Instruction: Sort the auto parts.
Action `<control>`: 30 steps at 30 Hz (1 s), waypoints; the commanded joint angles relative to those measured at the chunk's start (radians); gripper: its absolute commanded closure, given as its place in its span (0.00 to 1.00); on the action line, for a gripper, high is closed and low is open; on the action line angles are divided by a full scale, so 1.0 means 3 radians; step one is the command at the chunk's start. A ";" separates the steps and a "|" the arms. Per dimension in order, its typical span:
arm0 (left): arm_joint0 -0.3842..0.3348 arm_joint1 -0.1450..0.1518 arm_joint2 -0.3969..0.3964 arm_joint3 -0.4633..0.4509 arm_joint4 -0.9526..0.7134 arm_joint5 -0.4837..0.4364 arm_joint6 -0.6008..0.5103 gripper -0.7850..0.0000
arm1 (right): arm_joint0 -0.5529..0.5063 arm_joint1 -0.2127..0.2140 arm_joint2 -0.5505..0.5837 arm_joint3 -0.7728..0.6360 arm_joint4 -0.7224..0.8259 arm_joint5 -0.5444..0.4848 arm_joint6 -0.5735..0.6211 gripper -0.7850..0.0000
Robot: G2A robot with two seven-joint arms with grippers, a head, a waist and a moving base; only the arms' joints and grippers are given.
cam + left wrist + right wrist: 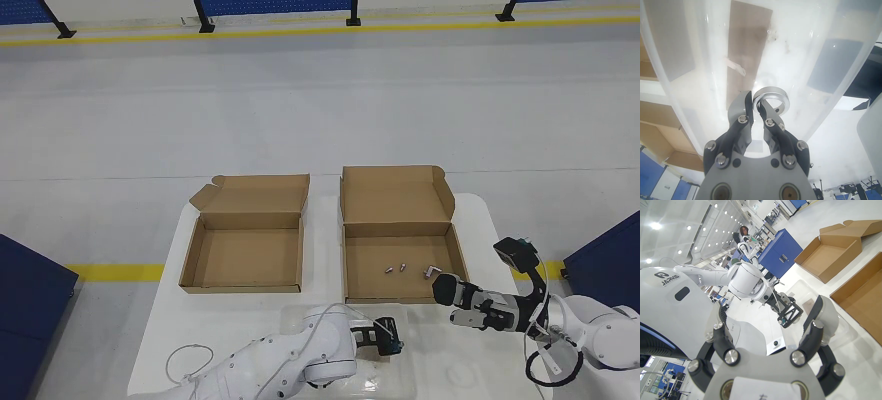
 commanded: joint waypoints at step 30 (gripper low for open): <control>0.0844 0.0536 -0.1518 -0.0802 -0.0366 -0.1508 0.1812 1.00 | 0.0000 0.0000 0.0000 0.0000 0.0002 0.0000 0.0000 0.00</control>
